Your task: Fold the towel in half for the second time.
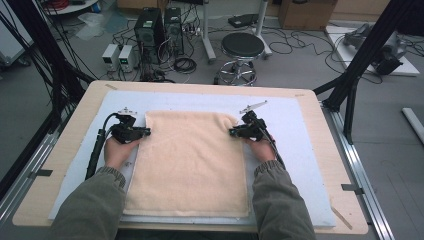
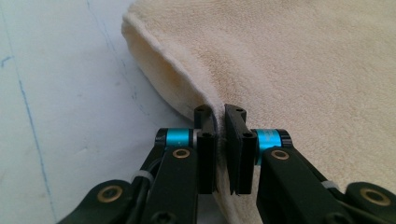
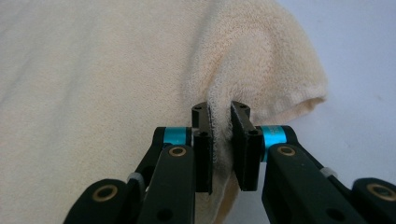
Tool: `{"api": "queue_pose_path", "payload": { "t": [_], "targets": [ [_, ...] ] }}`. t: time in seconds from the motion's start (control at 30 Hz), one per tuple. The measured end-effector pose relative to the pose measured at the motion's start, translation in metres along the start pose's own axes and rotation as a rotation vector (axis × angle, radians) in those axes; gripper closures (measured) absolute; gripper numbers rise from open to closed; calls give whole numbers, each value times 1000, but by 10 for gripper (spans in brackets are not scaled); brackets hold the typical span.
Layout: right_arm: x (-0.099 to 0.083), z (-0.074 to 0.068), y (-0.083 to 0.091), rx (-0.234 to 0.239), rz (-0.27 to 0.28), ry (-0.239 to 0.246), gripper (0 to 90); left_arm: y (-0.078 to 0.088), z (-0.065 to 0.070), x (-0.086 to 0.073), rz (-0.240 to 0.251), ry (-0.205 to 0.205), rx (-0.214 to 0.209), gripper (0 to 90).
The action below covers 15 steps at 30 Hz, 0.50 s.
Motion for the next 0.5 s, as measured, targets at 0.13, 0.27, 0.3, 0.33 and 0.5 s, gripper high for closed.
{"api": "queue_pose_path", "payload": {
  "t": [0.13,0.27,0.3,0.33,0.5],
  "targets": [
    [5,-3,9,7,28,32,811,6,2,4,29,-21,1,843],
    [12,-10,22,24,63,67,811,17,4,9,63,-48,-14,844],
    [13,-11,26,26,66,77,811,19,5,10,68,-53,-17,844],
    [14,-12,29,28,69,88,811,22,5,11,70,-62,-24,844],
    [15,-15,33,7,54,108,778,24,7,12,59,-80,-8,810]
  ]
}}
Point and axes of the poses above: each handheld gripper's, and its own axes: y roughly backward along the jaws, x roughly out of its top, z roughly to its right, the point moved 1 cm from there along -y, roughly forward along the jaws, and after that the axes turned 9 degrees about z, right-handed, at the moved point
